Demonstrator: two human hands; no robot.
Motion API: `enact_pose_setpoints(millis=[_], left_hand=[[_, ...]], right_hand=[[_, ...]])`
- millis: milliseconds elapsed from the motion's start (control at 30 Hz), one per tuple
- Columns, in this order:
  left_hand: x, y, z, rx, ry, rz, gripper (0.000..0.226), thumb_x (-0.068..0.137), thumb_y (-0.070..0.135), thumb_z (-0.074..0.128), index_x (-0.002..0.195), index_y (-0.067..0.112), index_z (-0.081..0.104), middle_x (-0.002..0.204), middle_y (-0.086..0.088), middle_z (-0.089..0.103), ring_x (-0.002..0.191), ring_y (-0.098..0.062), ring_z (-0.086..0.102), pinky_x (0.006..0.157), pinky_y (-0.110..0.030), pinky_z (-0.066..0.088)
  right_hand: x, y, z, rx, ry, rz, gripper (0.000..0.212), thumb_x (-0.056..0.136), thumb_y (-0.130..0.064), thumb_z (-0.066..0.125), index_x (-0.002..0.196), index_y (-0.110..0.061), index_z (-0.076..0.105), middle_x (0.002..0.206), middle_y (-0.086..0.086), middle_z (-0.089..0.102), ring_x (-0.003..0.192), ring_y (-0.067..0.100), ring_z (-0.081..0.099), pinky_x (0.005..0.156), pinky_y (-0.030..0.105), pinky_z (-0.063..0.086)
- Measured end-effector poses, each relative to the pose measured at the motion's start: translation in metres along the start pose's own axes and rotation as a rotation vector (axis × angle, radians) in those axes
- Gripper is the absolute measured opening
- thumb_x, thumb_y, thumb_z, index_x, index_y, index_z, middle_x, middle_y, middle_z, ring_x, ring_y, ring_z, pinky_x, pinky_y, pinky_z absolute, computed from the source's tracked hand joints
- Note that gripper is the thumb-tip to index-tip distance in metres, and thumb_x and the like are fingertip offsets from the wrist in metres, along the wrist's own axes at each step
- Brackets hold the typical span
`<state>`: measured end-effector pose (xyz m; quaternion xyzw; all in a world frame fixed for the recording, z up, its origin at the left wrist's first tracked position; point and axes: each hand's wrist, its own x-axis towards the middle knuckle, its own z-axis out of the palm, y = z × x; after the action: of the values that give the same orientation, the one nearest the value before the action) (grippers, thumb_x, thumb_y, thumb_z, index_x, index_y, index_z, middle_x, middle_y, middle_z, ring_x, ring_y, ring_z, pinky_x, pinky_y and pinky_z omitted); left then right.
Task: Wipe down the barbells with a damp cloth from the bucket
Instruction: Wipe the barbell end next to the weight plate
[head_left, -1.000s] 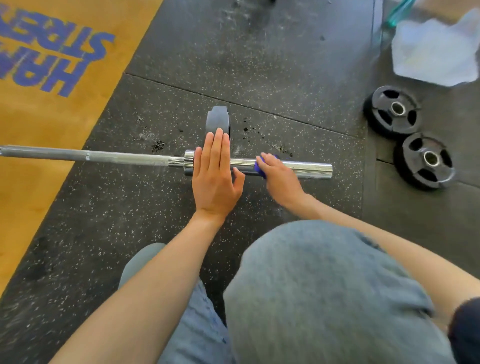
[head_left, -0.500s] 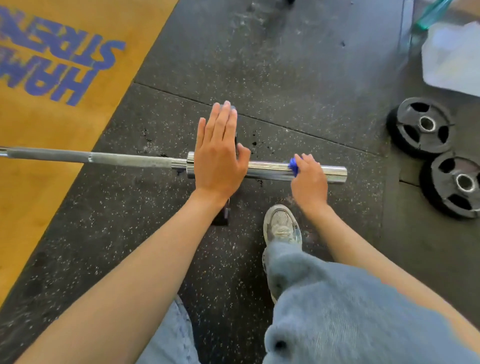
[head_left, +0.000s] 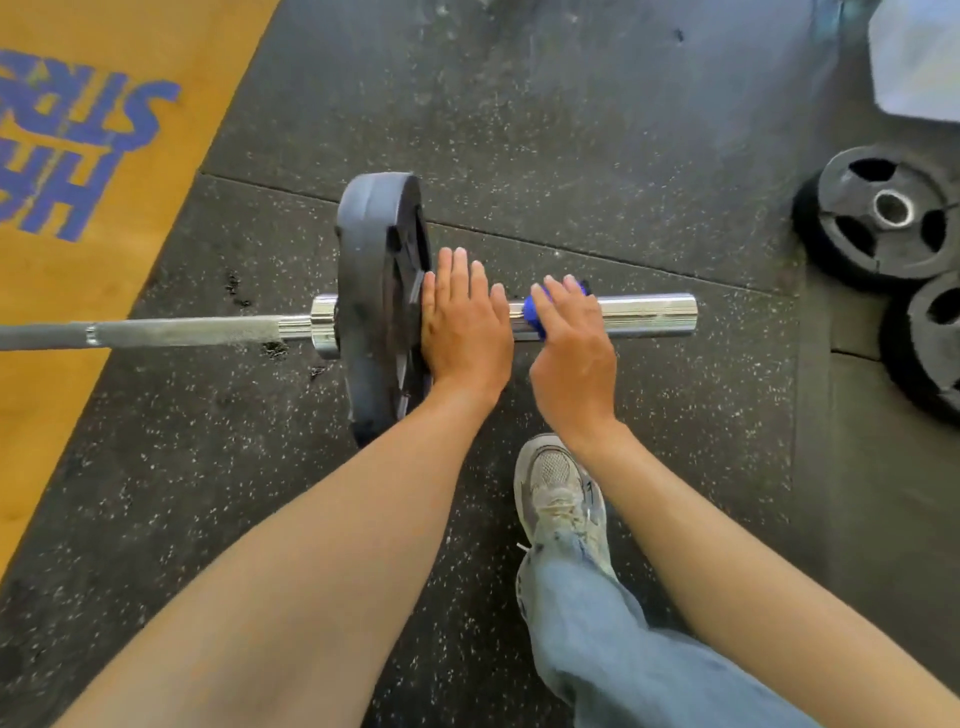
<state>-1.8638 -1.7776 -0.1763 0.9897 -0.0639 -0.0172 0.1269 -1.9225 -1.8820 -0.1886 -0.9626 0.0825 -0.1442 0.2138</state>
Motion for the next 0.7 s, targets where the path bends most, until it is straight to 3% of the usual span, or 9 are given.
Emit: enact_pose_setpoints(millis=[100,233,367,500,633,700], left_hand=[[0.009,0.0,0.007,0.029,0.065,0.003,0.064,0.105,0.038,0.008,0.154,0.013,0.041,0.167,-0.006,0.025,0.158,-0.02,0.009,0.126,-0.037,-0.003],[0.032,0.004,0.006,0.058,0.052,-0.024,0.061,0.107,0.037,0.01,0.157,0.013,0.036,0.168,-0.005,0.022,0.158,-0.02,0.007,0.126,-0.037,-0.003],[0.062,0.007,0.008,0.08,-0.002,-0.048,0.055,0.111,0.035,0.015,0.16,0.014,0.03,0.17,-0.004,0.017,0.158,-0.018,0.003,0.125,-0.034,-0.004],[0.095,0.008,0.006,0.069,-0.031,-0.053,0.057,0.111,0.037,0.013,0.161,0.012,0.024,0.171,-0.004,0.014,0.158,-0.017,0.001,0.128,-0.036,-0.004],[0.125,0.009,0.004,0.097,-0.043,-0.071,0.057,0.111,0.035,0.013,0.162,0.009,0.02,0.171,-0.005,0.008,0.158,-0.017,-0.001,0.128,-0.037,-0.003],[0.137,0.009,0.006,0.105,-0.039,-0.076,0.058,0.111,0.035,0.013,0.162,0.009,0.019,0.171,-0.005,0.008,0.158,-0.017,0.0,0.128,-0.038,-0.002]], right_hand=[[0.006,0.015,0.001,-0.044,0.005,-0.108,0.057,0.088,0.013,0.053,0.142,-0.005,0.056,0.148,0.012,0.053,0.144,0.031,0.042,0.123,0.043,0.028],[0.027,0.013,0.004,-0.042,0.044,0.028,0.064,0.082,0.02,0.056,0.142,-0.001,0.054,0.148,0.015,0.053,0.143,0.035,0.042,0.123,0.04,0.025],[0.05,0.012,0.016,-0.04,-0.005,-0.195,0.064,0.083,0.017,0.056,0.144,-0.002,0.053,0.149,0.016,0.051,0.144,0.035,0.041,0.123,0.042,0.025],[0.082,0.027,0.016,-0.043,0.094,0.035,0.061,0.085,0.018,0.06,0.142,-0.002,0.054,0.148,0.016,0.053,0.143,0.034,0.042,0.122,0.038,0.024],[0.102,0.02,0.028,-0.021,0.021,-0.201,0.063,0.083,0.019,0.06,0.142,-0.001,0.054,0.147,0.016,0.053,0.142,0.035,0.044,0.121,0.045,0.031],[0.124,0.033,0.027,-0.041,0.064,-0.097,0.059,0.086,0.017,0.059,0.142,-0.003,0.055,0.146,0.015,0.055,0.141,0.033,0.045,0.123,0.04,0.025]])
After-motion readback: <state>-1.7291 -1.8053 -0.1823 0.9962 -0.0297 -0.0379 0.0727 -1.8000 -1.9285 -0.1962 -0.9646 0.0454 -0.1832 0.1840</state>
